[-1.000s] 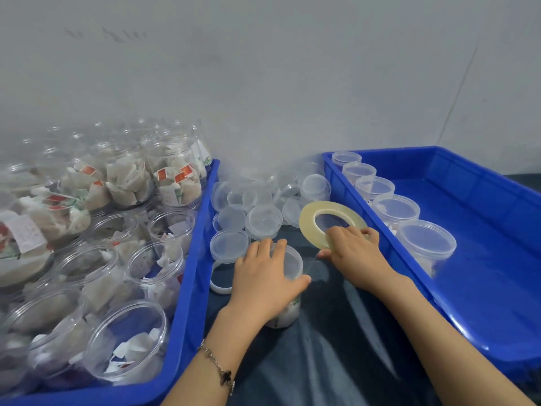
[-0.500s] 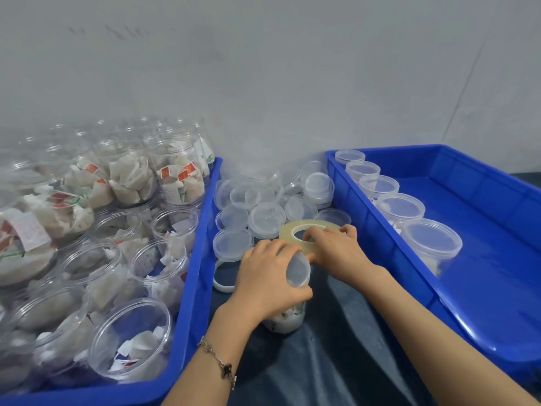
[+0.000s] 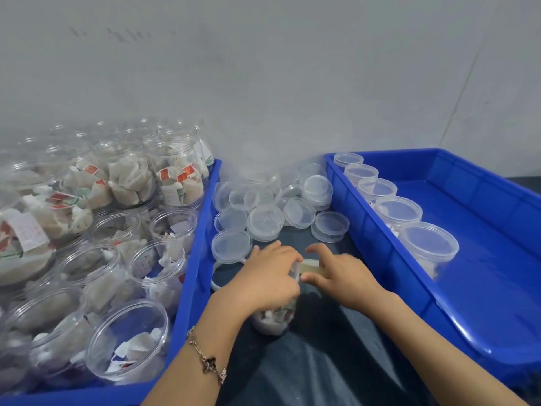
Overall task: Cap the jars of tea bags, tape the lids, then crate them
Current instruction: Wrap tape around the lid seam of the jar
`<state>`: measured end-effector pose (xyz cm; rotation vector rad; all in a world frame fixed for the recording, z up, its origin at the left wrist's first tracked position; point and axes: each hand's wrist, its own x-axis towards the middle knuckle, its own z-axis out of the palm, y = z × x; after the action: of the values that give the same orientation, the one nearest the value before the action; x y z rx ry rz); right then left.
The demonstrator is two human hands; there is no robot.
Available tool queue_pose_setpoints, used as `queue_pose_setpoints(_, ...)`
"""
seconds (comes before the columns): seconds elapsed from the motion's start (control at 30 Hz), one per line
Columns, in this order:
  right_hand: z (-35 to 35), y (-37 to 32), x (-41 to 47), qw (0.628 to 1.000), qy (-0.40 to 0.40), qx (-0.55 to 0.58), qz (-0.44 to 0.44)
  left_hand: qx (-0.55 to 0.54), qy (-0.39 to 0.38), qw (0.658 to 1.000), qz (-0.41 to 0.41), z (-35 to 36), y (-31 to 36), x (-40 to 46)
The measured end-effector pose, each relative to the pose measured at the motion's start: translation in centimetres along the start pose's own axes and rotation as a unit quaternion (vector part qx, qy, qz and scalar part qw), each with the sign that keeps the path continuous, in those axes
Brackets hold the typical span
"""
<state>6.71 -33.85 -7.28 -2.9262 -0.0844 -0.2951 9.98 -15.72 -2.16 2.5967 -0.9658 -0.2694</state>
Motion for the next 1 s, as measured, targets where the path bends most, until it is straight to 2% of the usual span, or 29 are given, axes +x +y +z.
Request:
queue_pose_setpoints(0.1,-0.2,-0.4,-0.3,0.994,-0.06,0.091,-0.003,0.049,0.123,0.991,0.015,1.3,0.4,-0.4)
queue_pose_setpoints(0.2,-0.5,-0.6,-0.2,0.981,-0.1,0.168,0.003,0.076,0.175,0.98,0.056,2.2,-0.1,-0.6)
queue_pose_setpoints(0.33,-0.8,-0.6,-0.2,0.977,-0.097,0.191,0.02,0.054,0.159,0.984,0.054,2.3,-1.0,-0.6)
queue_pose_setpoints(0.47,-1.7,-0.1,-0.6,0.988,-0.064,0.138,0.041,0.156,0.096,0.982,-0.034,2.8,-1.1,-0.6)
queue_pose_setpoints(0.53,-2.2,0.1,-1.2,0.994,-0.023,0.099,0.034,0.17,0.085,0.98,-0.053,2.8,-1.1,-0.4)
queue_pose_setpoints(0.67,-3.2,0.2,-2.4,0.996,0.061,0.07,0.016,0.17,0.104,0.979,-0.037,2.7,-1.1,-0.6)
queue_pose_setpoints(0.87,-2.4,0.0,-1.0,0.998,0.056,0.025,0.014,0.149,0.102,0.983,-0.029,2.1,-1.1,-0.8)
queue_pose_setpoints(1.0,-1.1,-0.6,0.2,0.995,0.097,-0.028,0.005,0.148,0.13,0.98,-0.024,2.2,-0.8,-1.0)
